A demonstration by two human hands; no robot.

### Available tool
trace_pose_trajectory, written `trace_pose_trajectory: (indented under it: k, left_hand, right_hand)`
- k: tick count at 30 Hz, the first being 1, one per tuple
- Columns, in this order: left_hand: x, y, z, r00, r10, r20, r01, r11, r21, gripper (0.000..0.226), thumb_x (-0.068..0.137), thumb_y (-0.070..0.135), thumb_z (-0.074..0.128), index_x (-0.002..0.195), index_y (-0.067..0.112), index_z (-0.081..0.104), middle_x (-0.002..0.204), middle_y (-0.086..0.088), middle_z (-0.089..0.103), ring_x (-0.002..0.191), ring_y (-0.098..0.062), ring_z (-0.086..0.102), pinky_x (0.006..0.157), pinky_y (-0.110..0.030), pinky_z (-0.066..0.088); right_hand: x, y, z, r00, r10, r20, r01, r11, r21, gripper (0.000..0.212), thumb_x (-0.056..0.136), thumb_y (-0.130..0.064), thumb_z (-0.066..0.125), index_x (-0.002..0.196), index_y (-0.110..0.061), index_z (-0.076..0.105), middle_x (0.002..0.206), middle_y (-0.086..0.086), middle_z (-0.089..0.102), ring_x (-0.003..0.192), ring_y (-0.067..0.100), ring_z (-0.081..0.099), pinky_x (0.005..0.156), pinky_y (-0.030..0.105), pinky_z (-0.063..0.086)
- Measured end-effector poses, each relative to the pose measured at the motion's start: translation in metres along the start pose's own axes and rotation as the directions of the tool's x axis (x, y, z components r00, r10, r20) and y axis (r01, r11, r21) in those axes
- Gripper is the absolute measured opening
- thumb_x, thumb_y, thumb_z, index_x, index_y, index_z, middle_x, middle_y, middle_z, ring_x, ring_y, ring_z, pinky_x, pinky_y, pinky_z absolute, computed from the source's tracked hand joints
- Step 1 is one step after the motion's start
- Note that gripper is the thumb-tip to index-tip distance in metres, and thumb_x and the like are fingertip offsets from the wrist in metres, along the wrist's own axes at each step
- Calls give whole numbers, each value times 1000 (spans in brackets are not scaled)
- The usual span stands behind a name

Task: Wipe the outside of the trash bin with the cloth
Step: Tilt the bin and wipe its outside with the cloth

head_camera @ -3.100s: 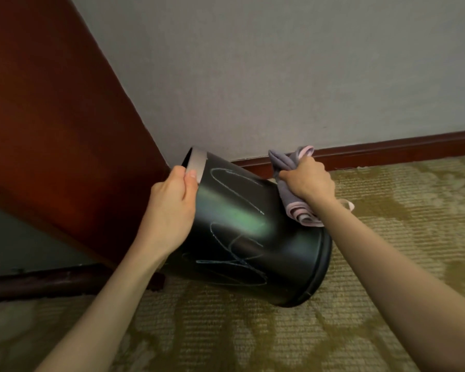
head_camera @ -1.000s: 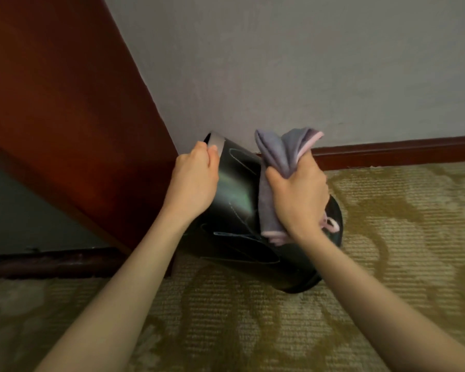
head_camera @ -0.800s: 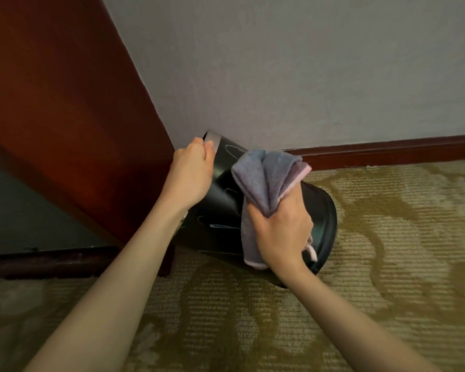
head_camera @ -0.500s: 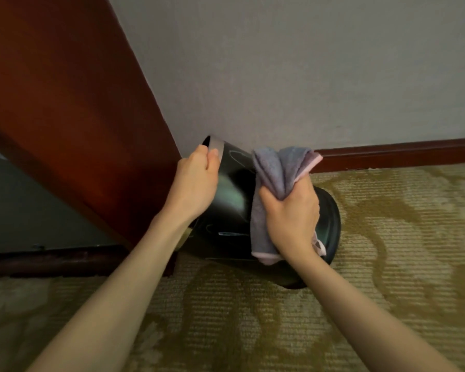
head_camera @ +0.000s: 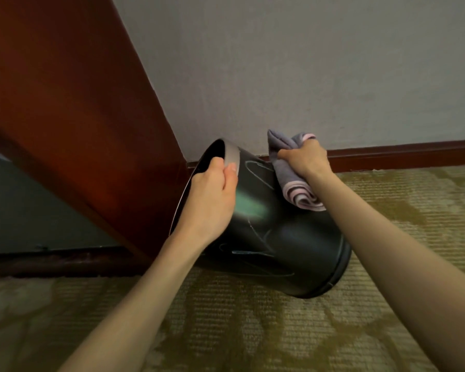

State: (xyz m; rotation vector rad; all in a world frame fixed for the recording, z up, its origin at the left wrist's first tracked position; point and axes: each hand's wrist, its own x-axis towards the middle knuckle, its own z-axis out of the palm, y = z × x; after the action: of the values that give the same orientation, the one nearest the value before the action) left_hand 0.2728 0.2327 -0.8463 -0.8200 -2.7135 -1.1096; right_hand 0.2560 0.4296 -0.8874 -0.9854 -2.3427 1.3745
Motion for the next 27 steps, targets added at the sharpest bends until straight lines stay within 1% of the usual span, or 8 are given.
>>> trace_pose_trajectory:
  k: [8,11,15,18,20,22,24,27]
  left_hand:
    - [-8,0,1,995,-1,-105,12,994,106,35,100,30,28,85,6,49,65,-9,54,51,-24,51,46,-41,39]
    - [-3,-2,0,993,-8,-120,21,993,112,36,100,29,28,89,3,50,74,-18,58,62,-35,56,53,-45,44]
    - [10,-4,-1,992,-40,-119,57,988,146,38,100,28,28,94,-1,52,87,-29,61,78,-46,58,67,-52,48]
    - [18,-5,-1,993,-55,-105,72,983,169,36,100,26,29,91,-1,51,90,-31,61,84,-47,56,68,-46,39]
    - [22,-6,-1,993,-67,-102,82,984,156,33,101,26,30,86,4,50,88,-29,61,82,-45,56,66,-42,37]
    - [24,-6,-2,992,-66,-105,81,986,143,31,101,26,31,84,6,49,87,-27,61,80,-43,57,63,-39,37]
    - [25,-7,-2,993,-60,-101,74,987,143,30,101,26,32,82,8,48,86,-27,61,80,-42,57,63,-39,37]
    - [24,-8,-3,993,-52,-103,65,990,127,31,100,23,33,80,6,48,79,-24,59,77,-40,56,62,-39,36]
  right_hand:
    - [-30,-2,6,986,-86,-144,78,995,-64,39,78,-42,61,102,-12,53,104,17,61,93,38,58,68,33,33]
    - [-49,-4,9,970,-133,-205,128,991,-36,33,77,-42,59,94,-18,47,93,9,59,89,36,59,67,34,38]
    - [-76,-3,18,920,-204,-334,219,976,8,47,78,-41,60,114,-13,51,104,8,63,91,30,61,73,36,45]
    - [-104,3,29,864,-291,-411,344,937,60,43,77,-37,62,113,-16,49,103,2,62,86,17,59,67,25,41]
    - [-120,7,38,831,-358,-425,421,905,61,42,77,-32,65,111,-15,48,100,2,60,81,4,51,64,6,34]
    - [-128,10,43,817,-385,-430,446,894,48,44,76,-29,67,112,-11,49,100,4,59,82,-2,43,65,-2,31]
    - [-127,10,43,827,-380,-414,446,892,73,49,75,-30,67,116,-8,50,104,4,60,85,-2,45,65,1,31]
    - [-121,6,38,861,-356,-362,428,893,140,50,74,-33,67,117,-10,52,106,1,63,91,8,58,72,15,39]
